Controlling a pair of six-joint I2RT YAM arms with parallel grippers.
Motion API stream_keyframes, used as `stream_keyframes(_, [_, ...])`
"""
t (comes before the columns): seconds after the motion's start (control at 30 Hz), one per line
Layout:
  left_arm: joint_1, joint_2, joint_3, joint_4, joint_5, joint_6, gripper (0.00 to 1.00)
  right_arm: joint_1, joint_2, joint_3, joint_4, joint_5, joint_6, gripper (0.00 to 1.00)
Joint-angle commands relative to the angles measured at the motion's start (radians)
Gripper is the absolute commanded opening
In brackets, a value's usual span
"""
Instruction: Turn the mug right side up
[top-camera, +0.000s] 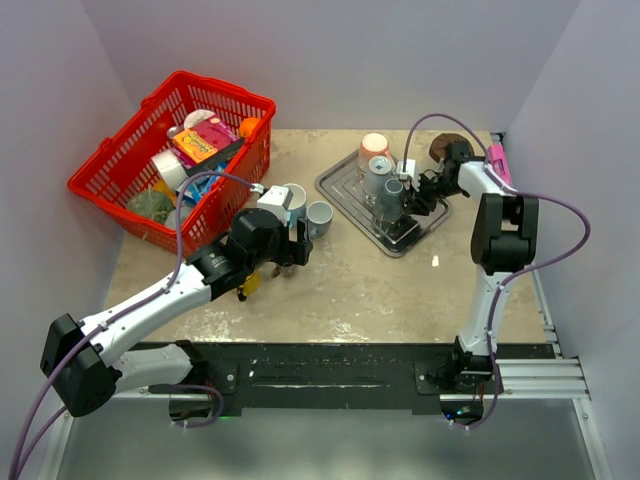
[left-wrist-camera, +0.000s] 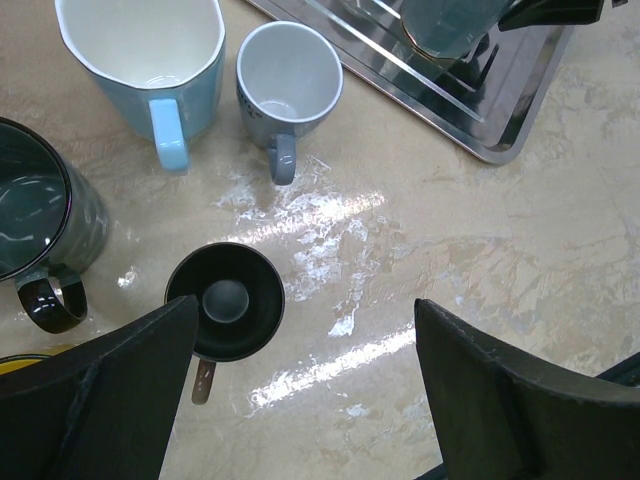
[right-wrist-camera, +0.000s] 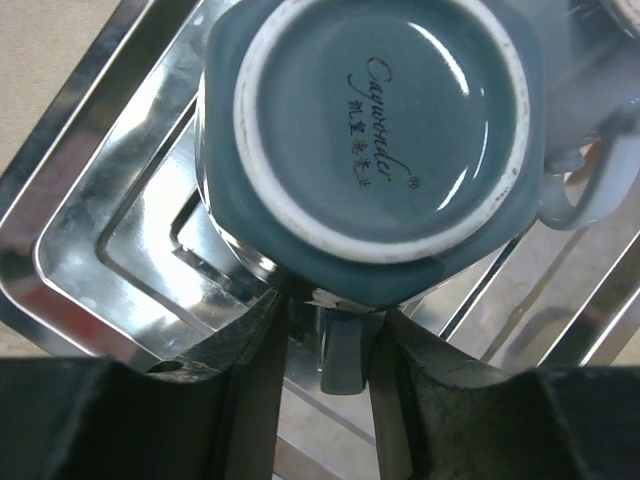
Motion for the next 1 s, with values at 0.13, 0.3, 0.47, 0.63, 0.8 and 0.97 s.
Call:
stream_keyframes(0.13, [0.000, -0.004, -0.017, 0.048, -0.003, -0.012, 0.93, 0.021, -0.106, -0.021, 0.001, -0.009, -0.013, 0.32])
stream_keyframes(0.3, [0.000, -0.004, -0.021, 0.054, 0.000, -0.013, 0.93, 0.024, -0.131, -0.027, 0.023, -0.006, 0.010, 0.31])
stream_keyframes(0.47, [0.000, -0.004, -0.024, 0.054, 0.000, -0.013, 0.93, 0.027, -0.122, -0.029, 0.027, -0.003, 0.027, 0.24])
stream_keyframes(0.63, [0.000, -0.005, -0.023, 0.051, 0.000, -0.015, 0.93, 0.030, -0.097, -0.026, 0.012, 0.028, 0.033, 0.00])
stream_keyframes(0.8, [0.000, -0.005, -0.024, 0.053, 0.000, -0.016, 0.93, 0.030, -0.114, -0.037, 0.006, 0.014, 0.048, 0.00])
stream_keyframes(0.97, [0.000, -0.010, -0.024, 0.056, 0.002, -0.018, 0.93, 0.030, -0.184, -0.053, -0.032, -0.102, 0.122, 0.00])
